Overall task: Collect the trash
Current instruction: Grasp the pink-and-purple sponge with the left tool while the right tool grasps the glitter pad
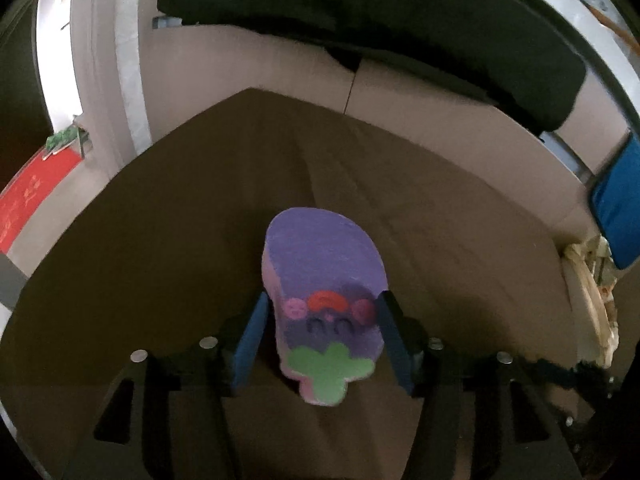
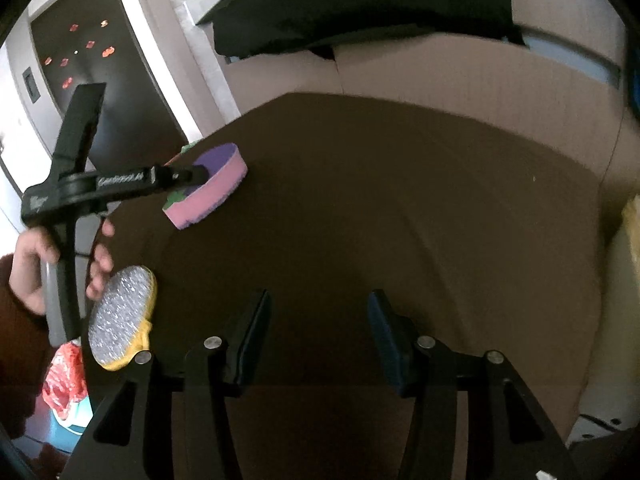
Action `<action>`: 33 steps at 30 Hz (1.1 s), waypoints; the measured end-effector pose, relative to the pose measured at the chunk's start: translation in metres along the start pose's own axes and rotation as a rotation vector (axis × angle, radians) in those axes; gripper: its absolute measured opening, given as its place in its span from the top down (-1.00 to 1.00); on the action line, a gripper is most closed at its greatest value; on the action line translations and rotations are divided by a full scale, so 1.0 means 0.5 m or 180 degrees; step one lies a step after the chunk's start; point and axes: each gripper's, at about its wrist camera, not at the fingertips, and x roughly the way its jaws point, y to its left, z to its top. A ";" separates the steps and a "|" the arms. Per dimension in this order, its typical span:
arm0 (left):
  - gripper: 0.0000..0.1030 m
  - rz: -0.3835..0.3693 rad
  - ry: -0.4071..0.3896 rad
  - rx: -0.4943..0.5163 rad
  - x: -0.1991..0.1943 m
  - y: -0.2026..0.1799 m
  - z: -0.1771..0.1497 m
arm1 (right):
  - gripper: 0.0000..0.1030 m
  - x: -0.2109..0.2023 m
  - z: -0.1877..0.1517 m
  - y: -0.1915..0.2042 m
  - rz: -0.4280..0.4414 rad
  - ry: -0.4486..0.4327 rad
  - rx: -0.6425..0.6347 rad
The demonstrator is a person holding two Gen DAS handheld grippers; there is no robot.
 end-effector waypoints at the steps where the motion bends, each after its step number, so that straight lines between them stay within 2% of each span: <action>1: -0.19 0.0002 0.0007 -0.0023 0.005 -0.001 0.003 | 0.06 0.004 -0.003 -0.002 0.0010 0.0015 0.0005; 3: -0.19 -0.0006 0.0034 -0.0077 0.012 -0.005 0.008 | 0.02 0.007 -0.003 -0.006 0.0051 0.0016 0.0022; 5: -0.19 -0.0031 0.0116 -0.0134 0.022 -0.011 0.010 | -0.10 0.008 -0.001 -0.006 0.0101 0.0005 0.0028; 8: -0.16 -0.0080 0.0349 -0.0153 0.047 -0.026 0.008 | -0.14 0.013 -0.003 -0.012 0.0152 0.0030 0.0032; 9: -0.13 -0.0049 0.0339 -0.0155 0.048 -0.030 0.006 | -0.15 0.013 -0.003 -0.011 0.0163 0.0031 0.0026; 11: 0.24 0.0018 0.0245 -0.0150 0.036 -0.033 0.006 | -0.17 0.019 0.000 -0.009 0.0171 0.0037 0.0021; 13: 0.36 -0.0019 0.0186 -0.0181 0.020 -0.034 0.010 | -0.20 0.020 0.001 -0.007 0.0175 0.0048 -0.0003; 16: 0.37 -0.0026 -0.0039 -0.0141 -0.022 -0.034 0.008 | -0.28 0.022 0.000 -0.004 0.0193 0.0066 -0.0041; 20: 0.37 -0.0023 -0.0357 -0.0065 -0.099 -0.025 -0.008 | -0.58 0.025 -0.001 0.002 0.0281 0.0101 -0.0093; 23: 0.37 0.0028 -0.0602 0.0035 -0.169 -0.014 -0.032 | -0.68 0.030 0.005 0.004 0.0350 0.0163 -0.0090; 27: 0.37 0.0164 -0.0809 -0.0013 -0.252 0.025 -0.076 | -0.68 0.036 0.016 0.021 0.0292 0.0333 -0.0164; 28: 0.37 0.0171 -0.0827 -0.0067 -0.271 0.041 -0.089 | -0.62 0.035 0.013 0.035 0.0321 0.0363 -0.0203; 31: 0.37 0.0283 -0.0831 -0.0173 -0.316 0.093 -0.133 | -0.57 0.032 0.005 0.112 0.0668 0.0376 -0.0520; 33: 0.37 0.0352 -0.0795 -0.0256 -0.337 0.128 -0.165 | -0.46 0.036 0.002 0.172 0.0757 0.0376 -0.0805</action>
